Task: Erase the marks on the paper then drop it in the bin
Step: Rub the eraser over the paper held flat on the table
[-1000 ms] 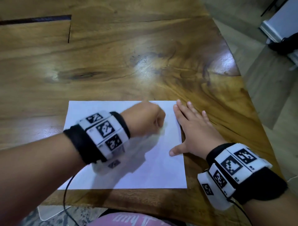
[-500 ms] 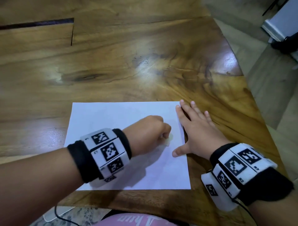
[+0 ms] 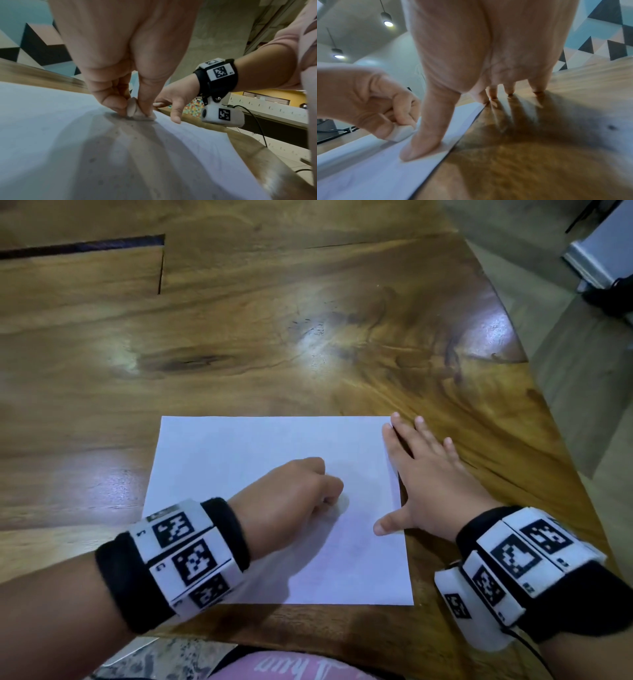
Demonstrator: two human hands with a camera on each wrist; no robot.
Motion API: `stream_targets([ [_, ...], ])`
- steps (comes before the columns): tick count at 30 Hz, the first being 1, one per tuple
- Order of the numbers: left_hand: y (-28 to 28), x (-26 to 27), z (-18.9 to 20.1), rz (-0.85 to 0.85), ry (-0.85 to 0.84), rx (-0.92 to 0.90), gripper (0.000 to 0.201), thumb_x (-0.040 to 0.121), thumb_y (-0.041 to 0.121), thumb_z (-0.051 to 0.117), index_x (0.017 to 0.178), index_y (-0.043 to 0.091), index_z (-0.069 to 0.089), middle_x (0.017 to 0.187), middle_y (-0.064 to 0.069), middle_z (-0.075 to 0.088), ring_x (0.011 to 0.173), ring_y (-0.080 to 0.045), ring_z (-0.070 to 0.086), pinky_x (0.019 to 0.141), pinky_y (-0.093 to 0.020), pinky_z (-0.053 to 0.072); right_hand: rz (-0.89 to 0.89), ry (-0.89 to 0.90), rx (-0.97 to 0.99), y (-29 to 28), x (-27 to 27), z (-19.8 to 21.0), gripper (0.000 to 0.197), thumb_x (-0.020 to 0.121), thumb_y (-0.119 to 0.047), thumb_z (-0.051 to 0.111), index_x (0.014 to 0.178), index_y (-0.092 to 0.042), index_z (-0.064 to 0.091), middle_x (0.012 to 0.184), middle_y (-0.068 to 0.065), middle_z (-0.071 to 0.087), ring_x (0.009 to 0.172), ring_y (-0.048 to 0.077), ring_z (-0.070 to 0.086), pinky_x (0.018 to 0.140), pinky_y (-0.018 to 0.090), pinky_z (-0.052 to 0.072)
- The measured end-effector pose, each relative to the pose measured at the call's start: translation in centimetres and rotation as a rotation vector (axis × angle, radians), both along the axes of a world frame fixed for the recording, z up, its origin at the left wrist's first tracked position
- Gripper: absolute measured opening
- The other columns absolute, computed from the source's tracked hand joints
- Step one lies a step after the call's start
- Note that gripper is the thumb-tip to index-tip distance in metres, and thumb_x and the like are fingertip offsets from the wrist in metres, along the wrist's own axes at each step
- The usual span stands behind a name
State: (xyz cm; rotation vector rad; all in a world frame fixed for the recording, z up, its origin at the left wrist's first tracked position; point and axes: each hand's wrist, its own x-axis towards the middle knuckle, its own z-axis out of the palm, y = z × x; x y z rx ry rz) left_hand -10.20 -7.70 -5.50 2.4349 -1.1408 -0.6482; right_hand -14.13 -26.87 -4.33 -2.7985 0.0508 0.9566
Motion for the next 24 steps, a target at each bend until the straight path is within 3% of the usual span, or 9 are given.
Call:
stream_targets([
  [5, -0.4, -0.2, 0.3, 0.02, -0.035, 0.016, 0.009, 0.071, 0.004, 0.054, 0.069, 0.012, 0.052, 0.075, -0.005, 0.046, 0.067, -0.027, 0.049, 0.06, -0.043, 0.045, 0.067, -0.034, -0.034, 0.8, 0.4, 0.4, 0.132, 0.066, -0.057, 0.074, 0.146, -0.012, -0.02, 0.149, -0.002, -0.037, 0.137, 0.014, -0.032, 0.116, 0.036, -0.012],
  [8, -0.3, -0.2, 0.4, 0.022, -0.059, 0.033, 0.007, 0.075, 0.007, 0.053, 0.072, 0.013, 0.055, 0.077, -0.006, 0.049, 0.071, -0.027, 0.049, 0.06, -0.043, 0.045, 0.085, -0.021, 0.103, 1.7, 0.4, 0.2, 0.122, 0.072, -0.043, 0.075, 0.148, -0.02, -0.018, 0.149, -0.006, -0.037, 0.138, 0.01, -0.029, 0.114, 0.026, -0.011],
  [13, -0.4, 0.0, 0.7, 0.038, -0.037, 0.076, 0.009, 0.08, 0.012, 0.051, 0.081, 0.017, 0.058, 0.083, -0.005, 0.052, 0.078, -0.026, 0.052, 0.065, -0.042, 0.046, 0.048, -0.074, 0.164, 2.2, 0.1, -0.5, 0.126, 0.068, -0.055, 0.074, 0.147, -0.022, -0.018, 0.151, -0.012, -0.032, 0.14, 0.006, -0.024, 0.114, 0.023, -0.005],
  [17, -1.0, 1.6, 1.3, 0.065, 0.032, 0.101, 0.008, 0.077, 0.019, 0.058, 0.082, 0.021, 0.063, 0.084, -0.003, 0.061, 0.077, -0.021, 0.055, 0.067, -0.031, 0.044, 0.061, -0.079, 0.163, 1.8, 0.1, -0.8, 0.131, 0.065, -0.058, 0.075, 0.147, -0.021, -0.021, 0.147, -0.015, -0.035, 0.139, 0.006, -0.024, 0.112, 0.02, -0.008],
  [20, -2.1, 4.4, 1.5, 0.227, -0.017, 0.058, 0.011, 0.078, 0.02, 0.061, 0.088, 0.018, 0.065, 0.085, -0.004, 0.067, 0.072, -0.016, 0.048, 0.064, -0.024, 0.035, 0.057, -0.077, 0.185, 1.7, 0.1, -1.0, 0.134, 0.063, -0.057, 0.077, 0.146, -0.022, -0.022, 0.143, -0.02, -0.037, 0.138, 0.005, -0.026, 0.114, 0.022, -0.007],
  [24, -3.5, 6.5, 1.1, 0.327, -0.053, -0.002, 0.012, 0.08, 0.019, 0.062, 0.089, 0.012, 0.063, 0.083, -0.007, 0.061, 0.073, -0.017, 0.046, 0.063, -0.023, 0.03, 0.043, -0.066, 0.2, 1.7, 0.0, -0.7, 0.132, 0.064, -0.055, 0.077, 0.146, -0.023, -0.022, 0.148, -0.016, -0.035, 0.137, 0.003, -0.027, 0.115, 0.023, -0.007],
])
